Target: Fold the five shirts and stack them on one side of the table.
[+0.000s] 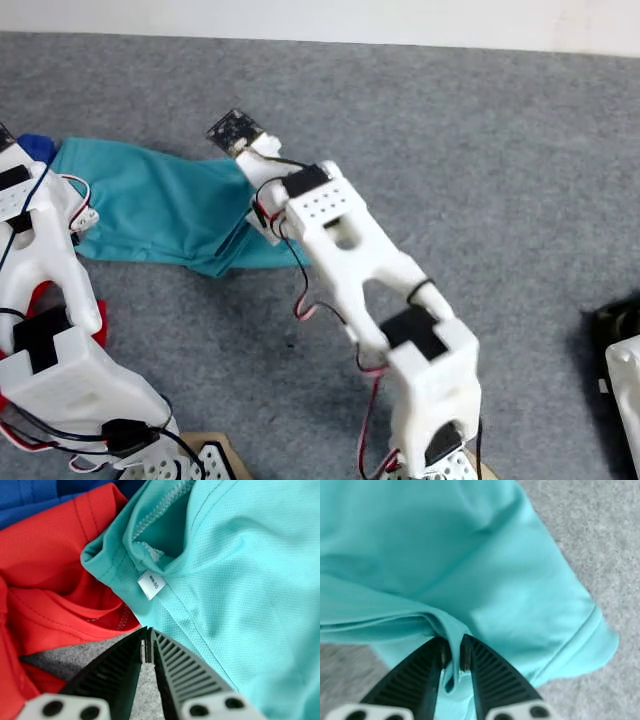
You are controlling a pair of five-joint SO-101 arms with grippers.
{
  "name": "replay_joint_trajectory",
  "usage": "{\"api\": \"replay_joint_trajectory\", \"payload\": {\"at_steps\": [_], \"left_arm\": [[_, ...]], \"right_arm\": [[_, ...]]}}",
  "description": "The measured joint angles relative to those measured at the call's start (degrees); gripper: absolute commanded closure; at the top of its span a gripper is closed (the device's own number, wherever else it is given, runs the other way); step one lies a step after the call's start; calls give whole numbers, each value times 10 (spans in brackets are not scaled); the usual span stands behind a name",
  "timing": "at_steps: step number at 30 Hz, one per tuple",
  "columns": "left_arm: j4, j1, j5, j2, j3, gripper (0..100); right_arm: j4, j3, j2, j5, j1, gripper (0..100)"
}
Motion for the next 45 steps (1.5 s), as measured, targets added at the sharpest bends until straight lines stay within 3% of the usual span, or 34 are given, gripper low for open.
{"api": "replay_joint_trajectory", "payload": {"at_steps": [6, 10, 12, 17, 22, 24, 32, 34, 38, 45], "left_arm": [[0, 0, 0, 0, 0, 993], [0, 0, 0, 0, 0, 993], [0, 0, 0, 0, 0, 993], [0, 0, 0, 0, 0, 993], [0, 0, 0, 0, 0, 993], [0, 0, 0, 0, 0, 993], [1, -3, -4, -3, -3, 993], [9, -12, -4, -17, -17, 993], [38, -39, -4, -56, -48, 979], [51, -70, -33, -98, -55, 860]], "right_arm": [[0, -100, 92, 0, 25, 973], [0, -140, 117, 0, 31, 766], [6, -149, 116, 0, 31, 720], [36, -154, 102, 0, 28, 803], [91, -152, 40, 0, 11, 956], [109, -134, 19, 0, -6, 995], [113, 20, -116, -30, -40, 984], [91, 84, -156, -30, -54, 941], [18, 222, -236, -30, -71, 765], [-32, 316, -289, -4, -89, 751]]}}
